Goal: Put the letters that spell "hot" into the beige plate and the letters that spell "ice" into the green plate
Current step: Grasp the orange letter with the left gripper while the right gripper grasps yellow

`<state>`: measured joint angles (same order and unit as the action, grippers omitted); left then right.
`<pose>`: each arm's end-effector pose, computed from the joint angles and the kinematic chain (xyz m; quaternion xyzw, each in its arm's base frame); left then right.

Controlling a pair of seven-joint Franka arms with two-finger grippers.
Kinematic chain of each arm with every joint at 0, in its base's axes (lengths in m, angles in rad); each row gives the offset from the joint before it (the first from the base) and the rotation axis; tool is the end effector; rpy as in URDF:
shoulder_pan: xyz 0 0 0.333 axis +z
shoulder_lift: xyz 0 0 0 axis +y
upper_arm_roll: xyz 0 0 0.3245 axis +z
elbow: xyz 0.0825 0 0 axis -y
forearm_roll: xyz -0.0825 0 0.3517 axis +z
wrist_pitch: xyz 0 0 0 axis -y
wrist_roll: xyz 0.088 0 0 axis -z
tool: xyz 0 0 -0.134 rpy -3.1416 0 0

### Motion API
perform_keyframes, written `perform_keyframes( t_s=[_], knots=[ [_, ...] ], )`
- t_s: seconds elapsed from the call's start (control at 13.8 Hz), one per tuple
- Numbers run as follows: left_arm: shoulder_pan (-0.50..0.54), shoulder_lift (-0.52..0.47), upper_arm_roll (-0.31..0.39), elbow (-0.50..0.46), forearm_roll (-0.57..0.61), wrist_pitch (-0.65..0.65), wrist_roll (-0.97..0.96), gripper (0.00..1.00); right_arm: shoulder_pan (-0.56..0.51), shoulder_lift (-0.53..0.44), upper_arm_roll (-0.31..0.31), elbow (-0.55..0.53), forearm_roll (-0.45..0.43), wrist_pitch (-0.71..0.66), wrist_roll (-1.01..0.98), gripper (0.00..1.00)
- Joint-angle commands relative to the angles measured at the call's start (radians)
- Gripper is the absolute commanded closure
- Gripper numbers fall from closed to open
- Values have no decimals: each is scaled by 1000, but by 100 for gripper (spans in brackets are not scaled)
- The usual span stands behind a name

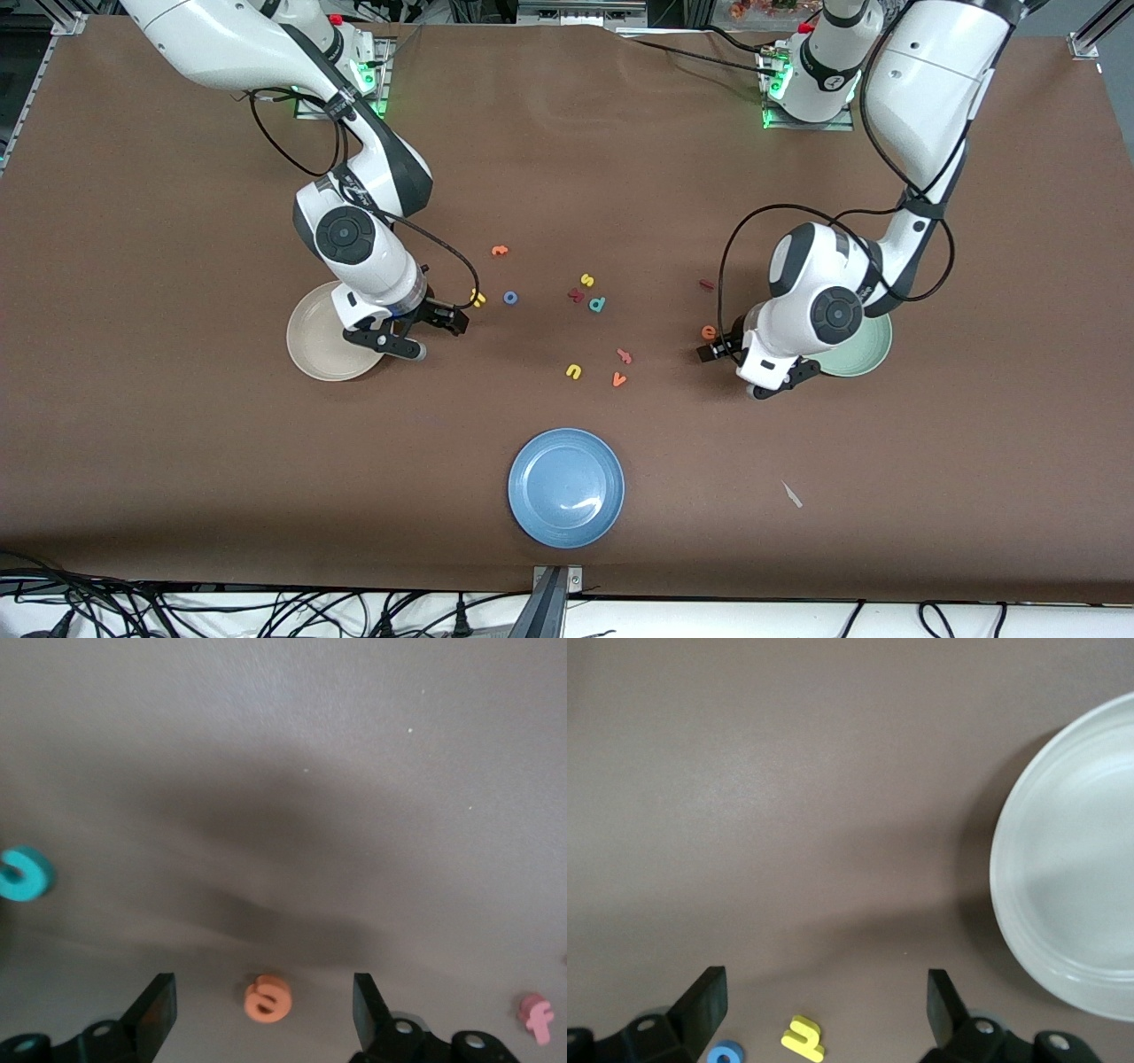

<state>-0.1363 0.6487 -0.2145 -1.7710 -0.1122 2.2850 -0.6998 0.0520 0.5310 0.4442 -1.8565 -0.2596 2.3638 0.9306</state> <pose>0.5907 -0.2118 0.1966 0.9661 0.2275 -0.1064 0.0603 0.5625 0.2740 0.2629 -0.9877 0.1541 -0.0043 0.0259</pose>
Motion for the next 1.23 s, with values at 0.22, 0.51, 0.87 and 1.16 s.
perform_keyframes(
  t_s=[0.22,0.51,0.87,1.16],
  knots=[
    [-32,43,6,22,143,2,-139,19,66,50,13,8,-12,34,154,0],
    [-55,43,3,15,143,-9,-168,22,120,110,13,8,-20,90,171,0],
    [-65,51,4,13,143,-9,-172,35,101,122,11,-1,-23,95,163,0],
    [-63,52,4,5,143,-10,-170,53,86,127,8,-6,-24,100,165,0]
  ],
)
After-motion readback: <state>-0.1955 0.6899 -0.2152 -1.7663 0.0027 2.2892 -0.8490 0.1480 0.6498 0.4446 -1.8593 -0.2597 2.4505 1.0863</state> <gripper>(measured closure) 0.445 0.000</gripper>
